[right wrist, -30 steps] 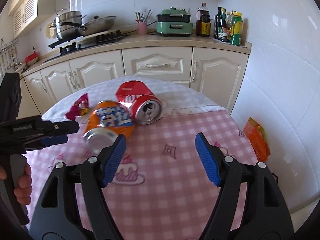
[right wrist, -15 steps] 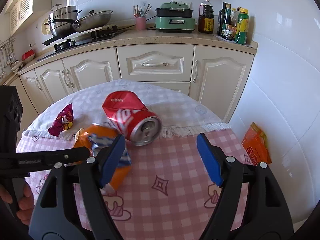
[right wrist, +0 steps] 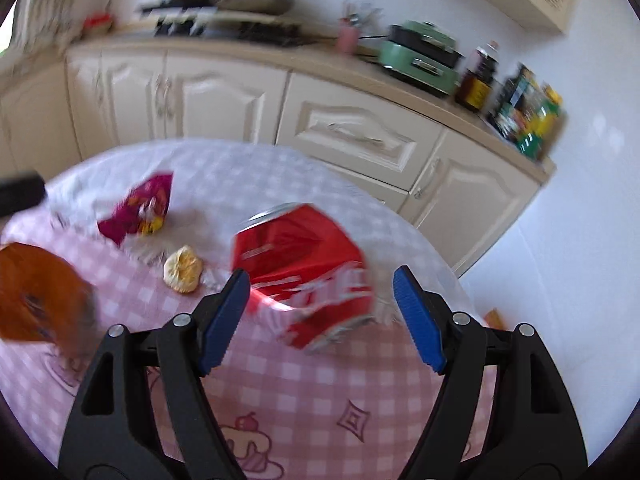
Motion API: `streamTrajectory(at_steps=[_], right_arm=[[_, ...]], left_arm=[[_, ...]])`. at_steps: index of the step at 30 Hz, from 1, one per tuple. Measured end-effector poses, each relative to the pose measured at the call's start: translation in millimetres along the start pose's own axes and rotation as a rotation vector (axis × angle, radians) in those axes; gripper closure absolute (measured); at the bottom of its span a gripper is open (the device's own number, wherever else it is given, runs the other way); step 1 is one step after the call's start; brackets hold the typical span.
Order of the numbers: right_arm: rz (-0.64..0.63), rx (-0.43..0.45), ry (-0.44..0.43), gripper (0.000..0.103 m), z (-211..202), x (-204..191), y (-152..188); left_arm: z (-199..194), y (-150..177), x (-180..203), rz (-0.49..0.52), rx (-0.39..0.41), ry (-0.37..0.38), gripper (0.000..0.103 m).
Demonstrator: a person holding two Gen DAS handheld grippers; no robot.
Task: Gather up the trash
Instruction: 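Reach the left gripper to the orange can while the right gripper approaches the red Coca-Cola can, then grasp the orange can with the left gripper while the right gripper grasps the magenta wrapper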
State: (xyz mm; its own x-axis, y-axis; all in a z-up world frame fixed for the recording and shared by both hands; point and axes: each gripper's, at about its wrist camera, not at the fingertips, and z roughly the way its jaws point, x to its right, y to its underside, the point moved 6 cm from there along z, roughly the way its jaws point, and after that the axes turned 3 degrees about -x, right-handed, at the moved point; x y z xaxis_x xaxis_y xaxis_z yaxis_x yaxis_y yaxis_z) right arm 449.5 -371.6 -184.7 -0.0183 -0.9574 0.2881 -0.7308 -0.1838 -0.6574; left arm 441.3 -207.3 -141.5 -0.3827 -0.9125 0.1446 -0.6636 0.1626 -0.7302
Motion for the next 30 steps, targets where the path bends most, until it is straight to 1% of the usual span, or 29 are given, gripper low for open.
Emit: streamTrajectory(at_steps=[2, 4, 6, 8, 9, 10, 12, 13, 15, 17, 20, 23, 24, 26, 28, 29, 30], right_arm=[[0.025, -0.019, -0.025, 0.029, 6.9, 0.8, -1.5], [0.091, -0.032, -0.066, 0.029, 10.7, 10.8, -0.6], [0.133, -0.036, -0.071, 0.029, 11.0, 20.8, 2.5], [0.149, -0.039, -0.079, 0.029, 9.6, 24.8, 6.0], [0.156, -0.034, -0.081, 0.029, 6.9, 25.4, 7.2], [0.16, -0.025, -0.087, 0.029, 3.1, 24.8, 8.5], [0.168, -0.009, -0.1, 0.029, -5.4, 20.2, 11.0], [0.173, 0.002, -0.111, 0.029, -9.3, 17.5, 11.5], [0.186, 0.019, -0.153, 0.029, -17.9, 5.5, 12.0], [0.186, 0.027, -0.198, 0.029, -23.6, -8.3, 11.9], [0.166, 0.045, -0.227, 0.029, -31.9, -31.4, 11.0], [0.135, 0.03, -0.278, 0.029, -33.0, -58.6, 12.7], [0.127, 0.022, -0.284, 0.029, -32.2, -64.4, 13.8], [0.119, 0.015, -0.282, 0.029, -31.4, -71.3, 16.3], [0.125, 0.009, -0.291, 0.029, -31.4, -73.4, 17.7], [0.131, 0.011, -0.29, 0.029, -32.1, -72.3, 18.0], [0.136, 0.014, -0.285, 0.029, -32.8, -70.7, 17.6]], left_arm=[[3.9, 4.7, -10.0, -0.011, -0.026, 0.01, 0.103], [6.7, 9.3, -22.8, -0.05, -0.05, 0.045, 0.102], [5.6, 14.6, -33.8, -0.071, -0.057, 0.065, 0.101], [2.6, 18.5, -47.9, -0.091, -0.05, 0.037, 0.086], [-0.8, 19.5, -57.1, -0.107, -0.038, 0.026, 0.062], [-3.0, 19.6, -60.9, -0.113, -0.03, 0.027, 0.05], [-8.2, 20.2, -71.5, -0.124, -0.017, 0.017, 0.049], [-10.1, 21.6, -78.7, -0.139, -0.02, 0.01, 0.044], [-12.8, 25.5, -90.8, -0.209, -0.022, 0.056, 0.039], [-11.4, 33.0, -96.0, -0.243, -0.043, 0.076, 0.038], [-2.4, 47.6, -99.7, -0.274, -0.081, 0.076, 0.038], [10.5, 57.6, -95.8, -0.314, -0.128, 0.128, 0.038], [13.7, 58.8, -93.8, -0.313, -0.134, 0.13, 0.038], [24.3, 60.8, -91.3, -0.301, -0.16, 0.107, 0.038], [29.0, 62.7, -91.8, -0.309, -0.163, 0.097, 0.038], [30.3, 63.7, -92.1, -0.309, -0.168, 0.092, 0.042], [30.6, 64.5, -93.0, -0.306, -0.167, 0.086, 0.062]])
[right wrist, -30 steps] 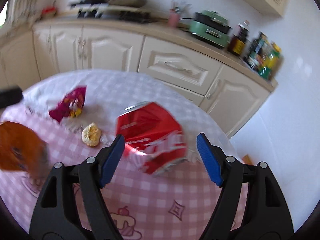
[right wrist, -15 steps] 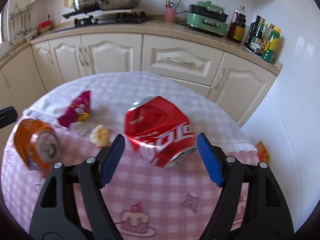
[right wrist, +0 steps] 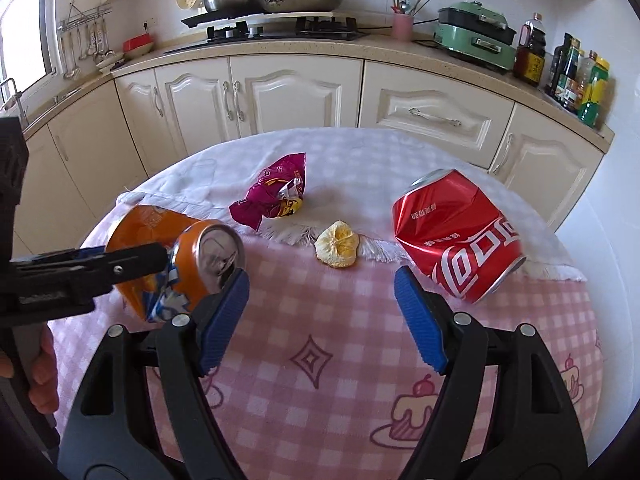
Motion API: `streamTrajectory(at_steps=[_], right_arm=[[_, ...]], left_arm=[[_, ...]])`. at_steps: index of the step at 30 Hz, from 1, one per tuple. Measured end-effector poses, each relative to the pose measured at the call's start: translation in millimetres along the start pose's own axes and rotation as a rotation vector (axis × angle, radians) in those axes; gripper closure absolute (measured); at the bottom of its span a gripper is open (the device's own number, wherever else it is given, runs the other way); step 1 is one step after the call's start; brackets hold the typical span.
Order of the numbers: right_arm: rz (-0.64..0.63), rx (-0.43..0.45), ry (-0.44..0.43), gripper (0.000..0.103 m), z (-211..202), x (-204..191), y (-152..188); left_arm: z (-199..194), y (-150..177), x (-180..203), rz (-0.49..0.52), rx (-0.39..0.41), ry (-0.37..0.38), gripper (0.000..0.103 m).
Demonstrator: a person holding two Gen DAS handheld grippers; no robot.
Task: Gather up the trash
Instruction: 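Grasp the orange can with the left gripper while the right gripper grasps the magenta wrapper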
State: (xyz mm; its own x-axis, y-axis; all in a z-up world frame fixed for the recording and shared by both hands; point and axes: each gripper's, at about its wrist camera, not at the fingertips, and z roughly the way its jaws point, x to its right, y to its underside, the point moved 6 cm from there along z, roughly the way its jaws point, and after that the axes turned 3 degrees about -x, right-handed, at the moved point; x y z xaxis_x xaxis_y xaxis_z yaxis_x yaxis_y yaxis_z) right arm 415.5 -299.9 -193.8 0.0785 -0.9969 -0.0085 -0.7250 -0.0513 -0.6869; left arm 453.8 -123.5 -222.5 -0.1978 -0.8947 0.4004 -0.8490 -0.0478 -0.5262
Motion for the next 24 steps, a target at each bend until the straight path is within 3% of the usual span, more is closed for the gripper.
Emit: streamTrajectory(at_steps=[5, 13, 20, 24], right_arm=[[0.023, -0.005, 0.0, 0.029, 2.7, 3.8, -1.9], [0.077, 0.003, -0.062, 0.029, 15.6, -10.0, -23.7], [0.119, -0.024, -0.087, 0.029, 53.8, -31.5, -53.1], [0.118, -0.077, -0.048, 0.029, 83.6, -38.5, -57.7]], left_arm=[[-3.7, 2.8, 5.8, 0.073, 0.027, -0.046, 0.07], [-36.2, -10.4, -10.4, 0.045, 0.156, -0.082, 0.075], [-49.6, -18.3, -34.8, 0.024, 0.187, -0.124, 0.076], [-51.5, -14.7, -44.2, 0.031, 0.18, -0.135, 0.076]])
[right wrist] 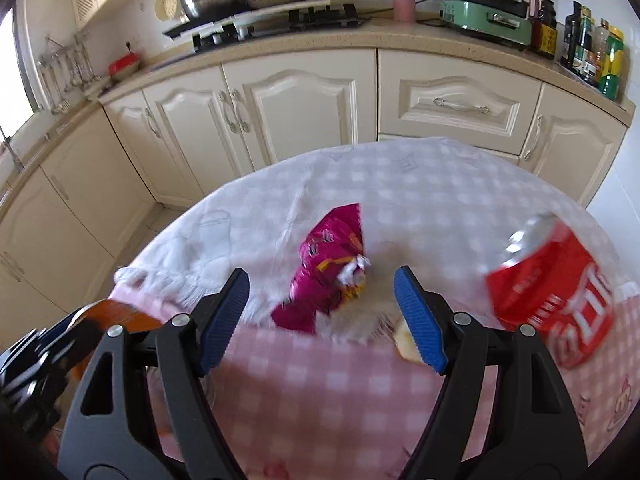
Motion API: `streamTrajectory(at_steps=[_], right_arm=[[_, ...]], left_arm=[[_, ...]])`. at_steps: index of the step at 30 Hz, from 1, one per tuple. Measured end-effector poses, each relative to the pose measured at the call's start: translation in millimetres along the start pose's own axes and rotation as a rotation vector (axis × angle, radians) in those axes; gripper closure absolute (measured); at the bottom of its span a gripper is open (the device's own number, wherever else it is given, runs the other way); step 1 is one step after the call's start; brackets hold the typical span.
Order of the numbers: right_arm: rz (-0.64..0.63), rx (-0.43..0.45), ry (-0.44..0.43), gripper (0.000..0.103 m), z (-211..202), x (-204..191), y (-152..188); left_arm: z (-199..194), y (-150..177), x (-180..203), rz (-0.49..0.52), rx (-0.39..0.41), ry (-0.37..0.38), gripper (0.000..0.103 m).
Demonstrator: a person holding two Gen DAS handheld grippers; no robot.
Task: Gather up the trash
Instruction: 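Grasp the orange can with the left gripper while the right gripper grasps the magenta wrapper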
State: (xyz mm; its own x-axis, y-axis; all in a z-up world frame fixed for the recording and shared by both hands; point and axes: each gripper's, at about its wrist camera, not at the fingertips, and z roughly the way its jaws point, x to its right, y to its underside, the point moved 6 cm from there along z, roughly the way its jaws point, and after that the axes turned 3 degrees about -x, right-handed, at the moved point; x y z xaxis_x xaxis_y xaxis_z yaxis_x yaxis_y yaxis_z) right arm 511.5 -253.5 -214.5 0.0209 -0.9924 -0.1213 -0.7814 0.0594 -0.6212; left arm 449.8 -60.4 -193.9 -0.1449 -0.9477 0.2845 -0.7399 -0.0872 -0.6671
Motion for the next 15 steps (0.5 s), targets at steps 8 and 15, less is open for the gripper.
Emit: streamTrajectory(at_steps=[8, 15], right_arm=[[0.013, -0.016, -0.024, 0.075, -9.0, 5.4, 20.3], [-0.021, 0.02, -0.049, 0.075, -62.5, 4.3, 58.7]], left_arm=[[-5.9, 22.1, 1.6, 0.082, -0.051, -0.008, 0.077], [-8.2, 34.3, 5.2, 0.118, -0.068, -0.021, 0.079]])
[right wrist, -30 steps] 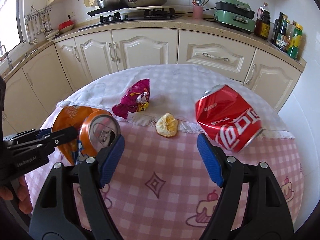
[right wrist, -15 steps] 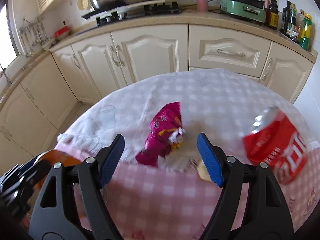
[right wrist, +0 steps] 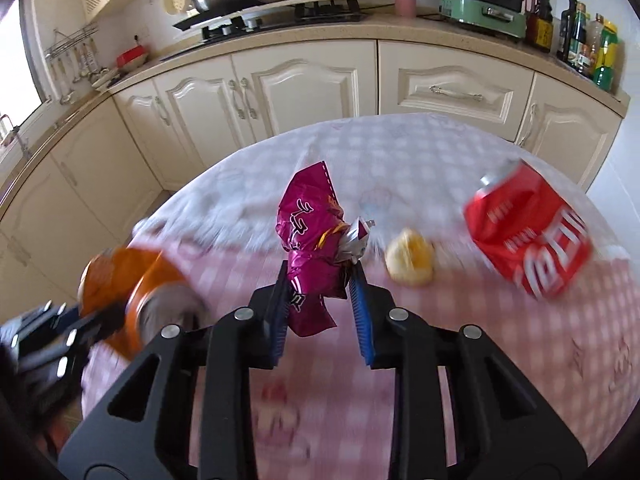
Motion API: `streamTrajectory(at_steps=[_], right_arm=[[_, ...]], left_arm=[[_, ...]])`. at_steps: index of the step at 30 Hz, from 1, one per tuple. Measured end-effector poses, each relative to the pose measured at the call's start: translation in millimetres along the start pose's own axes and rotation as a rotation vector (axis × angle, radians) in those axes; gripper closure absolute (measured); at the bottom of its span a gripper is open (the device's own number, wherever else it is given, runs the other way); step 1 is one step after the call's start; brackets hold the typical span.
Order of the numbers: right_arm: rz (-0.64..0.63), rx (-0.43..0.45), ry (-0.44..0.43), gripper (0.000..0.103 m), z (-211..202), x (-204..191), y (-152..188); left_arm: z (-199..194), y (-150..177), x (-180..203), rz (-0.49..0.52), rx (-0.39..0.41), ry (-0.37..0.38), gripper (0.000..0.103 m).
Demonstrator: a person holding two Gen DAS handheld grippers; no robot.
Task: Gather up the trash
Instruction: 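Grasp the orange can with the left gripper while the right gripper grasps the magenta wrapper, then carry the orange can and magenta wrapper over the blue bucket with both grippers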
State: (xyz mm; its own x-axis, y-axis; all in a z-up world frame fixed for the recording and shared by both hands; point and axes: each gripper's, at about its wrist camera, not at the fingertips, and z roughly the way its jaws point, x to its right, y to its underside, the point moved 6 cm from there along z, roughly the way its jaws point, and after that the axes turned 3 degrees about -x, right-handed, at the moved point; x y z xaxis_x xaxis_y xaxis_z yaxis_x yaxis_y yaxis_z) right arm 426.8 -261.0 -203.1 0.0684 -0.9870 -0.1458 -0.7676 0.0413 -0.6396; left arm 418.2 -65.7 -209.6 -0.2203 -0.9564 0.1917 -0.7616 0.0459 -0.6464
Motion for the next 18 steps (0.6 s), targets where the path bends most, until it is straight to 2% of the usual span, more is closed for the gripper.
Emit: streamTrajectory(at_steps=[4, 7, 11, 15, 18], right_arm=[[-0.015, 0.0, -0.023, 0.075, -18.2, -13.5, 21.9], [-0.024, -0.008, -0.042, 0.075, -21.5, -27.9, 35.3], [-0.032, -0.01, -0.088, 0.075, -23.1, -55.2, 45.2], [-0.078, -0.016, -0.112, 0.075, -20.1, -92.9, 49.6], [-0.082, 0.003, -0.077, 0.075, -19.4, -102.1, 53.8]], left_arm=[[-8.3, 4.3, -6.4, -0.058, 0.039, 0.026, 0.079], [-20.1, 8.2, -12.2, -0.088, 0.053, 0.064, 0.08], [-41.7, 11.9, -25.2, -0.111, 0.091, 0.079, 0.083], [-51.6, 17.9, -43.1, -0.148, 0.087, 0.1, 0.084], [-54.3, 27.0, -47.9, -0.138, 0.069, 0.114, 0.084]])
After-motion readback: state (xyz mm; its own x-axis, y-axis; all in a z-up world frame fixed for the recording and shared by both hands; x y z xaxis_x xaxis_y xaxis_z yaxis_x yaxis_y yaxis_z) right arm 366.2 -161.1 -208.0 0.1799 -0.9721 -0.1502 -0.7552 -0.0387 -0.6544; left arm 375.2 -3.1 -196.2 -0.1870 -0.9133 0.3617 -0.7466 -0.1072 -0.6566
